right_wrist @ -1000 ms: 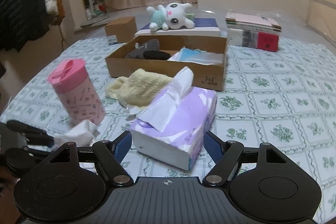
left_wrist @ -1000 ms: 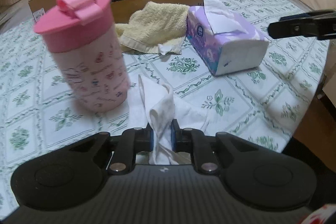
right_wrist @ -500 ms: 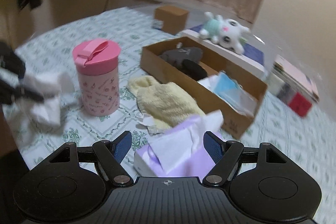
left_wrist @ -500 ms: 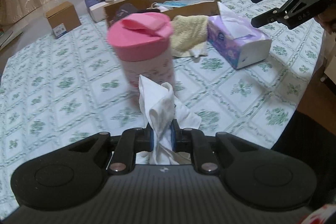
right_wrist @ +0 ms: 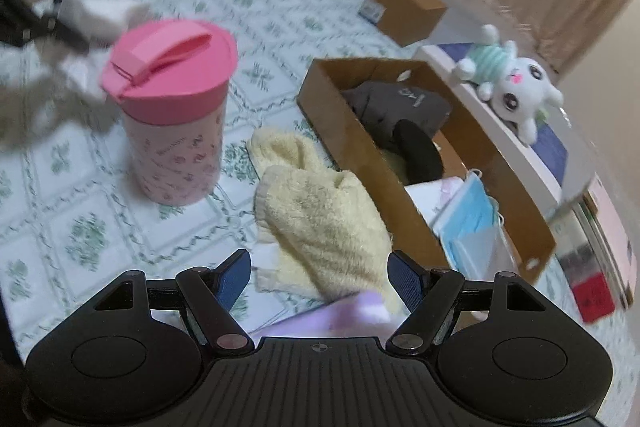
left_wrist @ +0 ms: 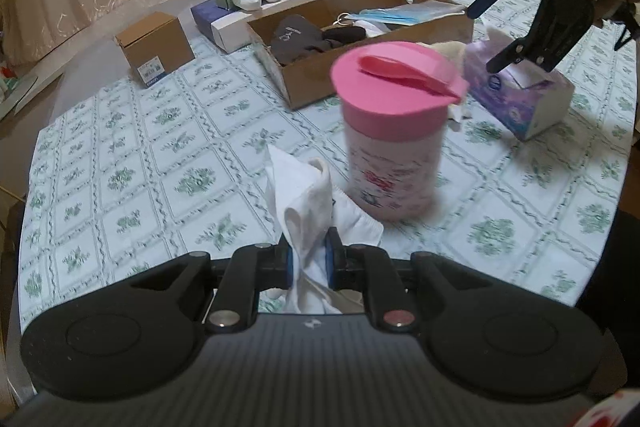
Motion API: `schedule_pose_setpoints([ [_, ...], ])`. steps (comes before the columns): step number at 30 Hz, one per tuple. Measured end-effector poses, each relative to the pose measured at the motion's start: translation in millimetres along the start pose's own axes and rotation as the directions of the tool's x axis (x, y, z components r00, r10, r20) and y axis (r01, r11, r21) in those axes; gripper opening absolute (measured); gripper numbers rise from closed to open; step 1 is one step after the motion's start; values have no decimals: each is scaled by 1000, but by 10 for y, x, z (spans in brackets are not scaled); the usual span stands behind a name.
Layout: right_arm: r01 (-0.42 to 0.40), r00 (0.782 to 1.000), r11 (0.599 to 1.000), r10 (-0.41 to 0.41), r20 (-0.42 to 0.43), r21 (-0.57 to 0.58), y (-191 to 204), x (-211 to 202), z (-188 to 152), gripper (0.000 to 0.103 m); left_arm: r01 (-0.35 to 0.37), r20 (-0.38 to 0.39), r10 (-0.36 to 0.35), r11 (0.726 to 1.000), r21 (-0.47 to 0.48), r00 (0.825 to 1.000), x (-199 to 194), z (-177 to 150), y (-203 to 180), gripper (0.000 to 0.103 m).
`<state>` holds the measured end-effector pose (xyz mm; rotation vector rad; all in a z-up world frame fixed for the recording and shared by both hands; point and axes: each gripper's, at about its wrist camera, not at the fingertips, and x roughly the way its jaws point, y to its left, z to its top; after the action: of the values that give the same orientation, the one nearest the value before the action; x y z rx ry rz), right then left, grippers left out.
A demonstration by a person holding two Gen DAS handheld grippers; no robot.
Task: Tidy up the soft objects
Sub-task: 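Grasp the beige towel with the right gripper while the left gripper holds the white cloth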
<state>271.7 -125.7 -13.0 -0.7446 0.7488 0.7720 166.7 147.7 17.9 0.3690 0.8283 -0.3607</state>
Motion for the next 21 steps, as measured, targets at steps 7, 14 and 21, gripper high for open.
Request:
schedule_pose_setpoints([
  [7, -39, 995, 994, 30, -94, -102, -148, 482, 209, 77, 30, 5, -30, 999, 20, 1000, 254, 101, 215, 13],
  [14, -91, 981, 976, 54, -184, -200, -149, 948, 292, 78, 51, 9, -51, 998, 23, 999, 461, 139, 356, 13],
  [21, -117, 973, 973, 73, -218, -200, -143, 1211, 303, 77, 70, 9, -70, 998, 8, 997, 605, 104, 431, 13],
])
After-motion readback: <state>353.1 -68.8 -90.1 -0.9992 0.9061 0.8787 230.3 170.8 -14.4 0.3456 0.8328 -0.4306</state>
